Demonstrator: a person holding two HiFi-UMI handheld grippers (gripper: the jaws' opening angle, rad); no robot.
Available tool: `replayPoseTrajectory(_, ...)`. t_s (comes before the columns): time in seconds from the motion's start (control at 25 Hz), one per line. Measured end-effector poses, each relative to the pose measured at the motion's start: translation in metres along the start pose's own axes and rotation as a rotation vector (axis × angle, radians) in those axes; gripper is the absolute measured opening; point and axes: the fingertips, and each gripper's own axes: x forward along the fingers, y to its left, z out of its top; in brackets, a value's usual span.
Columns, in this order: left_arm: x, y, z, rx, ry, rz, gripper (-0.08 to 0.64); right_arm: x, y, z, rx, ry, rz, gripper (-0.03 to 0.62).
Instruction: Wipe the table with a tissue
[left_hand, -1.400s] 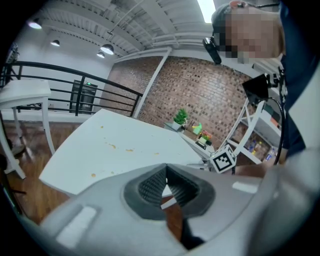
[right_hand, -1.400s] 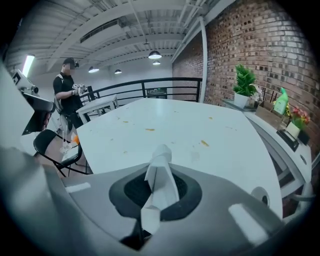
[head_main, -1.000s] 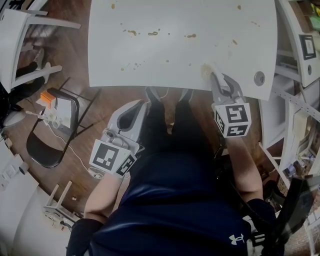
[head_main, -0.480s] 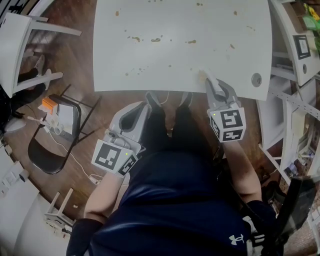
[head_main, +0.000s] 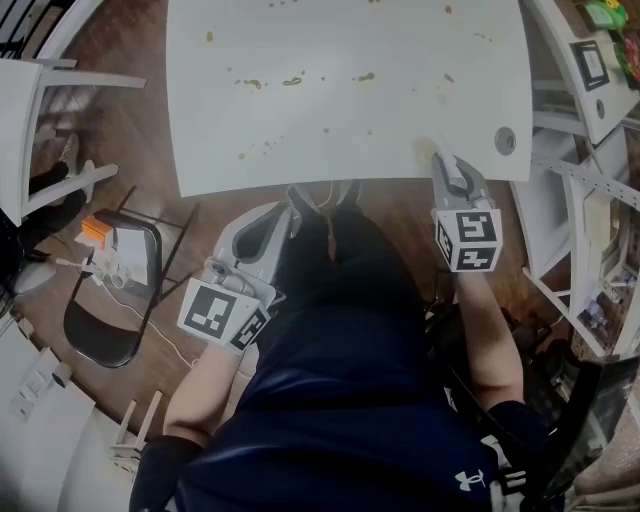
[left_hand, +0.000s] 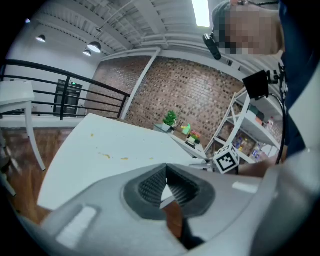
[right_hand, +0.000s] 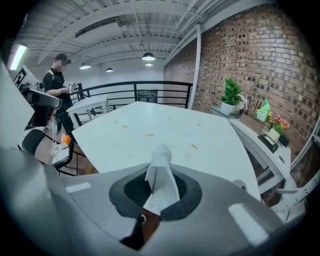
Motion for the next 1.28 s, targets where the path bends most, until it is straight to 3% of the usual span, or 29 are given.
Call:
replayPoseTrajectory(0.32,0.031,-0.027,0.010,0.034,0.014,0.054,0.003,0.025,-0.039,-0.022,0.009,0.052,0.029,0.014)
replayPoseTrajectory(0.64,0.046,-0.039,0.003,0.033,0.032,0.073,0.003,0.045,-0.042,-0.038,-0.020,0.111,0.063,0.014)
replayPoseTrajectory(0.92,0.050,-0.032,0.003,0.022,0.039,0.043,0.003,0.055,-0.030,-0.045,-0.020,0.148,0.070,0.014)
replayPoseTrajectory(1.28,0.025,0.010,0.006,0.000,0.042,0.045,0.003,0.066,0.002,-0.042,-0.005,0.181,0.062,0.014)
